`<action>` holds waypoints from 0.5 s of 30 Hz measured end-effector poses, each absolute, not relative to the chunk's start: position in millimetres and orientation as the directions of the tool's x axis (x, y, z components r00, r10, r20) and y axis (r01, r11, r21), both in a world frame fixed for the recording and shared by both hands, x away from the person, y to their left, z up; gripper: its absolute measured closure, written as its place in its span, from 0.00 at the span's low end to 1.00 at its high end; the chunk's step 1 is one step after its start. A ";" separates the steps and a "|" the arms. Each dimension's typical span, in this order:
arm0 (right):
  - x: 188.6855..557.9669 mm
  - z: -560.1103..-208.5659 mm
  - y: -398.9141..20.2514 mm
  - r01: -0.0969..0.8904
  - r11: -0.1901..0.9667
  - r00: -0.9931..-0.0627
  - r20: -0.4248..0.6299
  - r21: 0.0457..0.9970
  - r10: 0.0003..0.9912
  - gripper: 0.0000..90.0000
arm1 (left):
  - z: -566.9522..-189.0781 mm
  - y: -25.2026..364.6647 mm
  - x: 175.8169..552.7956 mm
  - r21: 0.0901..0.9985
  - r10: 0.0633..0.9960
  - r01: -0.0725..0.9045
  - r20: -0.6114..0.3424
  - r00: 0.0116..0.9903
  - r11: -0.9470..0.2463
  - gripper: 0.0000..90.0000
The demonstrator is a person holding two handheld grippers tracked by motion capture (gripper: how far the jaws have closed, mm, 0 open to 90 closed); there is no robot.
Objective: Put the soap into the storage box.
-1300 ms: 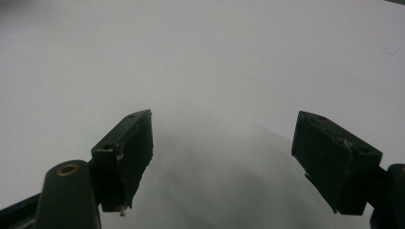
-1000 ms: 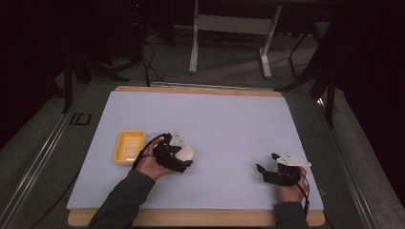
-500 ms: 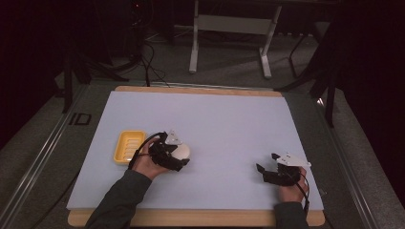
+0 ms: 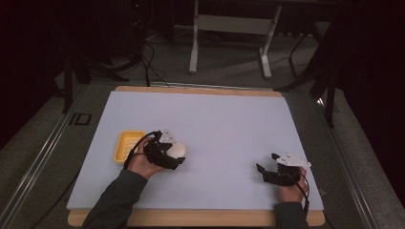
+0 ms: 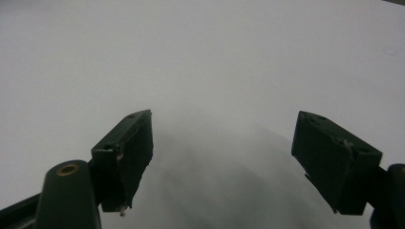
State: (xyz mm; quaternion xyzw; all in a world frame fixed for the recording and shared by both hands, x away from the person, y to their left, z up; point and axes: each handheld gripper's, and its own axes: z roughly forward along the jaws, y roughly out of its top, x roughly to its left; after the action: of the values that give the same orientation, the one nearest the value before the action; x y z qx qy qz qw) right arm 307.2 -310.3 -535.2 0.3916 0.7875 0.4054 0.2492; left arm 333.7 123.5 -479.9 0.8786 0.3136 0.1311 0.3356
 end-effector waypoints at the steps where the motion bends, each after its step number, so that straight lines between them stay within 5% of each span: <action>1: 307.2 -535.2 -310.3 0.415 0.364 -0.569 -0.075 0.834 0.819 0.24 | -479.9 123.5 333.7 0.672 0.639 0.463 0.020 0.769 -0.578 0.27; 15: 307.1 -535.2 -310.2 0.415 0.366 -0.569 -0.076 0.833 0.819 0.24 | -478.5 133.8 333.6 0.674 0.656 0.475 0.018 0.755 -0.565 0.27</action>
State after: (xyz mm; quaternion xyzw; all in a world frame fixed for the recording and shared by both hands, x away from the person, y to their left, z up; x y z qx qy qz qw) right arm 307.1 -310.2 -535.2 0.3914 0.7878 0.4048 0.2496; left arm 333.6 133.8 -478.5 0.8744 0.3233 0.1344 0.3358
